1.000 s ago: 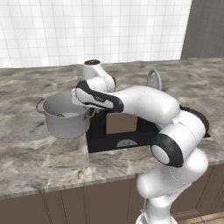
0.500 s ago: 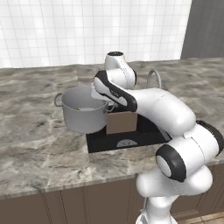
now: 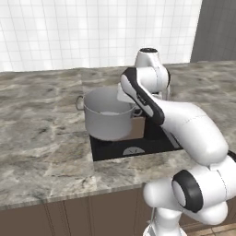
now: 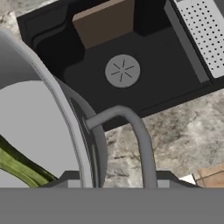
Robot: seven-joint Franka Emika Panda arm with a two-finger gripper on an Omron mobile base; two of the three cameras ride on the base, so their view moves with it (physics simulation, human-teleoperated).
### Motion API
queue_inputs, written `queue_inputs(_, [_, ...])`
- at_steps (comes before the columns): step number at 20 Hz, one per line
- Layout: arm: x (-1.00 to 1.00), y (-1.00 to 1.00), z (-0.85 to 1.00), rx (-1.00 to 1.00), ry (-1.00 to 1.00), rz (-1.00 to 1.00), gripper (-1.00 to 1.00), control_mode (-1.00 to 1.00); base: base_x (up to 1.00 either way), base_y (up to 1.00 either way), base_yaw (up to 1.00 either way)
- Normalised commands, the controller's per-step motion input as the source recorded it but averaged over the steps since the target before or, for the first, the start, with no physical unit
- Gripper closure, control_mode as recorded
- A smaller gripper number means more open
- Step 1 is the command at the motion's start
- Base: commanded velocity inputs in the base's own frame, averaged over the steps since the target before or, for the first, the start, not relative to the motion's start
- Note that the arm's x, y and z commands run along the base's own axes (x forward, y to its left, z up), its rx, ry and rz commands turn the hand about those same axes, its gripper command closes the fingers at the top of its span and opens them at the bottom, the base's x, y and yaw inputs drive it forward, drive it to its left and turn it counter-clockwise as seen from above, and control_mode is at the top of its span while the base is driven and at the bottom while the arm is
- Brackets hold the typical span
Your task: Dump the squash from the pot into the sink. Then turn on the water and wash the squash. Then turn off the water and put the squash back in the pot.
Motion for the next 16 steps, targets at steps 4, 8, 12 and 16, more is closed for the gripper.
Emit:
queue_inputs(4, [-0.32,-0.60,0.39,0.00,0.00,0.00,1.00,-1.00,0.00,0.00,0.00])
queue_inputs(8, [-0.35,-0.59,0.23,0.00,0.01,0.00,1.00,-1.00,0.00,0.00,0.00])
queue_inputs(12, [-0.29,-0.62,0.11,0.00,0.00,0.00,1.00,-1.00,0.00,0.00,0.00])
queue_inputs(16, [-0.27,-0.64,0.01,0.00,0.00,0.00,1.00,-1.00,0.00,0.00,0.00])
